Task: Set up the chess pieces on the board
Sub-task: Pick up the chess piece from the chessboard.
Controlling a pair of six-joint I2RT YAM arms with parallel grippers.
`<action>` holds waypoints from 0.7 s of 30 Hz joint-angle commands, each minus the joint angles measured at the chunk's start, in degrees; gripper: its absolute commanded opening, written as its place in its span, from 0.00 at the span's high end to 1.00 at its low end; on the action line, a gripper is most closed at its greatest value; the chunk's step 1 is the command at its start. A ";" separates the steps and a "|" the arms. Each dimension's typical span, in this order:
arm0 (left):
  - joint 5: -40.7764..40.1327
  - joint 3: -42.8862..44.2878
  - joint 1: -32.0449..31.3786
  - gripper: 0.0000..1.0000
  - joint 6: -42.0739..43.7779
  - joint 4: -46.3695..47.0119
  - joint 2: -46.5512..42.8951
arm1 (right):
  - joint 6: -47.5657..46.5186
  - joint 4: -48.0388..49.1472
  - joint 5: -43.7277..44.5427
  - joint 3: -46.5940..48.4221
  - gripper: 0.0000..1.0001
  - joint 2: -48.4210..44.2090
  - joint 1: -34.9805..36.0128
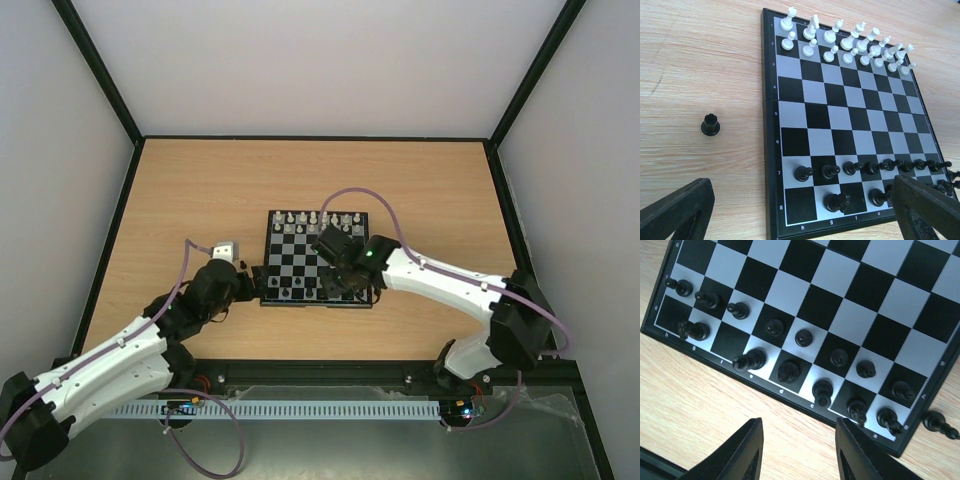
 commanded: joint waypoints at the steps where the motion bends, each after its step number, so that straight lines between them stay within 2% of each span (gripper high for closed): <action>1: 0.93 -0.76 -0.02 0.00 0.14 -1.44 -2.03 | -1.56 -4.04 -0.39 3.79 0.62 5.28 0.94; 10: 0.77 -0.81 -0.14 0.01 0.02 -1.56 -3.04 | -2.03 -4.57 1.16 8.64 0.67 13.51 0.91; 21: 0.77 -1.04 -0.11 0.01 0.01 -1.47 -3.95 | -1.94 -3.24 0.88 8.61 0.73 17.18 0.92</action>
